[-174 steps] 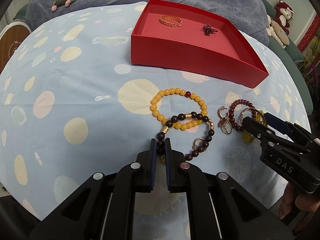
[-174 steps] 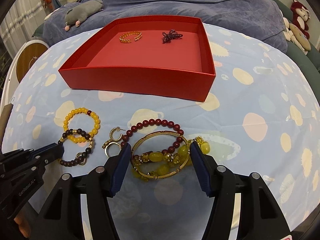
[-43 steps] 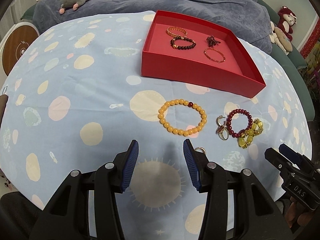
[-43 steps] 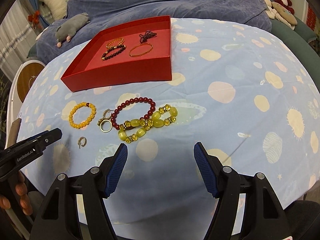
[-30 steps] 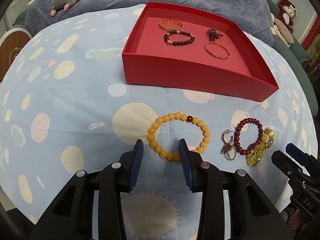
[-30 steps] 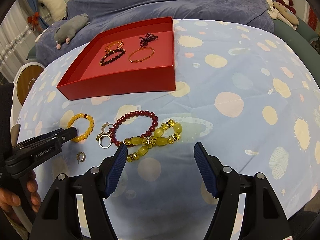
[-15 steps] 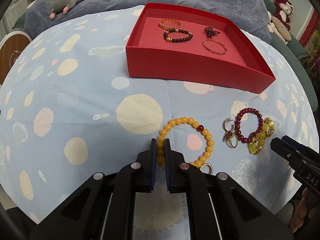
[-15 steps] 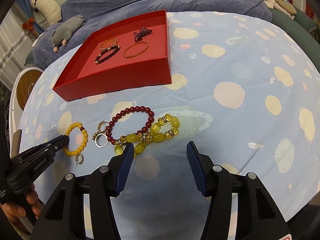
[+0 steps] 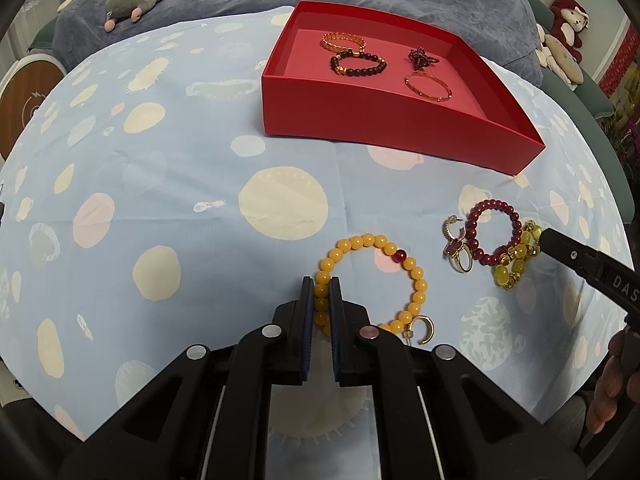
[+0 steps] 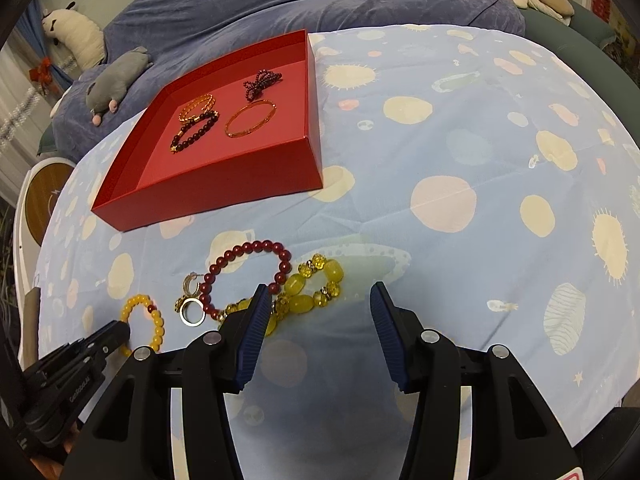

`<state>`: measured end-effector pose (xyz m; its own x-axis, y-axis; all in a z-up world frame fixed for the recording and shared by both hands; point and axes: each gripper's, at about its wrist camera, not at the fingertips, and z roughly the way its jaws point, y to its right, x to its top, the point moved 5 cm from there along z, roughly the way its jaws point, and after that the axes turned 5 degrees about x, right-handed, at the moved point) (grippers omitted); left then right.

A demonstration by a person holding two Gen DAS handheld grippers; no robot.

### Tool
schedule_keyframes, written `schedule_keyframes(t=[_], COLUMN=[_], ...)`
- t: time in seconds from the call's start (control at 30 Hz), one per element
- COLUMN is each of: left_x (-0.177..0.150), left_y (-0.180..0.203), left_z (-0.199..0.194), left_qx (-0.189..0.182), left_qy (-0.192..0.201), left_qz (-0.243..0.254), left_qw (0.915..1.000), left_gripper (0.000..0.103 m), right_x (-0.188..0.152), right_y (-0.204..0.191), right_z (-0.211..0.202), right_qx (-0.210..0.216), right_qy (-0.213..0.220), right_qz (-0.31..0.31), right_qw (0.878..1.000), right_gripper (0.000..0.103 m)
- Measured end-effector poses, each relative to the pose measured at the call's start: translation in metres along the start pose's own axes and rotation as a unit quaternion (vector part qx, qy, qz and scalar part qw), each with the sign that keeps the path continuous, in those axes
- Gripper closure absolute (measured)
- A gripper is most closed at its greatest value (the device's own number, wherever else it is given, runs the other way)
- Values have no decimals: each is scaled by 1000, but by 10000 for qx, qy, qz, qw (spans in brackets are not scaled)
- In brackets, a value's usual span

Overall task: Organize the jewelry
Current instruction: 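Grasp the amber bead bracelet with the left tool while the right tool grasps the yellow bracelet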

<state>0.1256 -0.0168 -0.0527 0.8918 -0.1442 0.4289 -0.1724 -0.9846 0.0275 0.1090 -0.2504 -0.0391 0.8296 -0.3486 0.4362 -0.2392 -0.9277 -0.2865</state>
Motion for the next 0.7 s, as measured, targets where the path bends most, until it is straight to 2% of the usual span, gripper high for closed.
schedule_keyframes(t=[0.07, 0.17, 0.4, 0.7], left_x=[0, 0, -1, -4], left_y=[0, -1, -2, 0], left_z=[0, 0, 1, -1], left_qx=[2, -3, -10, -12], left_qy=[0, 3, 34, 22], left_qz=[5, -1, -18, -36], left_qw=[10000, 10000, 10000, 10000], left_gripper=[95, 95, 95, 95], right_x=[2, -3, -18, -32], right_y=[-1, -1, 9, 1], right_z=[5, 10, 2, -2], right_qx=[-28, -19, 28, -57], right_qy=[-30, -148, -196, -278], right_qz=[-45, -107, -73, -383], right_qw=[10000, 9998, 9998, 9989], right_gripper=[54, 64, 73, 76])
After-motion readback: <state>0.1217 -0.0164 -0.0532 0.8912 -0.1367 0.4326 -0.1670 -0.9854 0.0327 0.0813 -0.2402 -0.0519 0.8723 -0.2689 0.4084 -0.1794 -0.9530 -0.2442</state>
